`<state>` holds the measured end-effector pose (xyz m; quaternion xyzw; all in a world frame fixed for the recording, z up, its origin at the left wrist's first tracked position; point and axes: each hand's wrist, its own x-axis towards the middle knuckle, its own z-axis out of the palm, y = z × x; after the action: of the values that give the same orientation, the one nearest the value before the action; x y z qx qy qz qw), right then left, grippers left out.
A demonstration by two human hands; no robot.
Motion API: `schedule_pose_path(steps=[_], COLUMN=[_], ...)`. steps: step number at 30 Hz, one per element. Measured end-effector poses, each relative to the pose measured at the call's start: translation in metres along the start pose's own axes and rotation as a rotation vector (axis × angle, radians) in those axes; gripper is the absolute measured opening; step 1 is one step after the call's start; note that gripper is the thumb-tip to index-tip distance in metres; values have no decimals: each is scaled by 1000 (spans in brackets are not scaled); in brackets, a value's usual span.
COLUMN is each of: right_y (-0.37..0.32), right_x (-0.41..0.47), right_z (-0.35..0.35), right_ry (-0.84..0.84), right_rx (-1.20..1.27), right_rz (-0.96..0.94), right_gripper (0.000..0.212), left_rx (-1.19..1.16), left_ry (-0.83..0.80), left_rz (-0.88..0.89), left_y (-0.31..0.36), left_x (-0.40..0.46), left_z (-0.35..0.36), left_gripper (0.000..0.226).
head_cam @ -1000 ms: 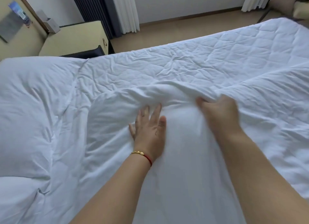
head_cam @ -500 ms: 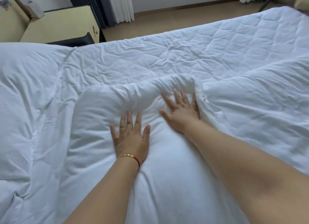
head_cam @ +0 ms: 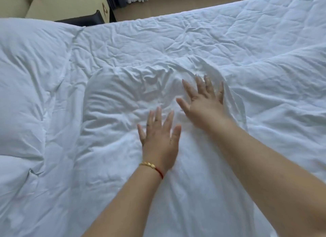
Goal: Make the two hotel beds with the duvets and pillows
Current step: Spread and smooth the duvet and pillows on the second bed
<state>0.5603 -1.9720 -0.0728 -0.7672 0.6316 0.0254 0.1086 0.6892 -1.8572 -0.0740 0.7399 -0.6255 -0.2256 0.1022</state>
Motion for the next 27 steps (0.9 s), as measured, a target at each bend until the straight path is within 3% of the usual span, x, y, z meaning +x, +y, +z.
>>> schedule_pose_path(steps=[2,5,9,15,19,27], right_y=[10,31,42,53,54,78], right_x=[-37,-60,-79,-153,-208,-323], right_z=[18,46,41,41,31,-44], right_ry=[-4,-144,-168,-235,-279,-56], right_rx=[34,50,23,107,219,711], right_rz=[-7,42,40,96,147,447], right_gripper=[66,68,66,67,68,48], left_rx=[124,247,178,231,197,-32], left_ry=[-85,-204,-171,-234,-294,-195], left_rz=[35,-8,-63,-13,-56,50], left_y=[2,-2,10,21,32,94], left_x=[-23,-25,-36,-114,-126,-150], left_z=[22,43,38,49,39,-11], left_gripper=[71,61,62,108,71,57])
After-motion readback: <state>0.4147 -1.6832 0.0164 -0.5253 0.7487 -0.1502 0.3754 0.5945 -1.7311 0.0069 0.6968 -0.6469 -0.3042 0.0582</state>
